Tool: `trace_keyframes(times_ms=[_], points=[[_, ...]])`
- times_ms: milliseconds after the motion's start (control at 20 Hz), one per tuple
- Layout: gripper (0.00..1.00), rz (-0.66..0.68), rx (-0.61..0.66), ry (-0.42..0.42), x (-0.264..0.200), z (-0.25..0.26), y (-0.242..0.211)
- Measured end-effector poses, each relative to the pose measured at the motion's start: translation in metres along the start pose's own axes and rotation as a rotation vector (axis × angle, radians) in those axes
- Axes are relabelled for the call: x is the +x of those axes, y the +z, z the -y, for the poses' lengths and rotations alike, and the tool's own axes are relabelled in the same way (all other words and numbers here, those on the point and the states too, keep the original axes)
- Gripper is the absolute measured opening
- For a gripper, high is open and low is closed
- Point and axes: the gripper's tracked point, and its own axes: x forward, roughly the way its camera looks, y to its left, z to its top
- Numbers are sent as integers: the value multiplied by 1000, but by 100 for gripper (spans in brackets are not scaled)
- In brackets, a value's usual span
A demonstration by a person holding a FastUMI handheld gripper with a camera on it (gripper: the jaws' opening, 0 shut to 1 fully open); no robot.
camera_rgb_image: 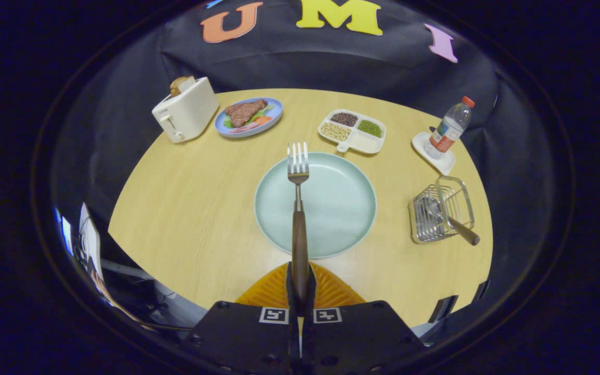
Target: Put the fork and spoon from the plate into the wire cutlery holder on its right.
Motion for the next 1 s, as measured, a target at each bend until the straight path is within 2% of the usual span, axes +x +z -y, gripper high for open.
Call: trace_keyframes(times_ms=[400,1000], points=[[2,33,89,-3,-42,71,-7],[2,33,207,-61,-52,179,-26]])
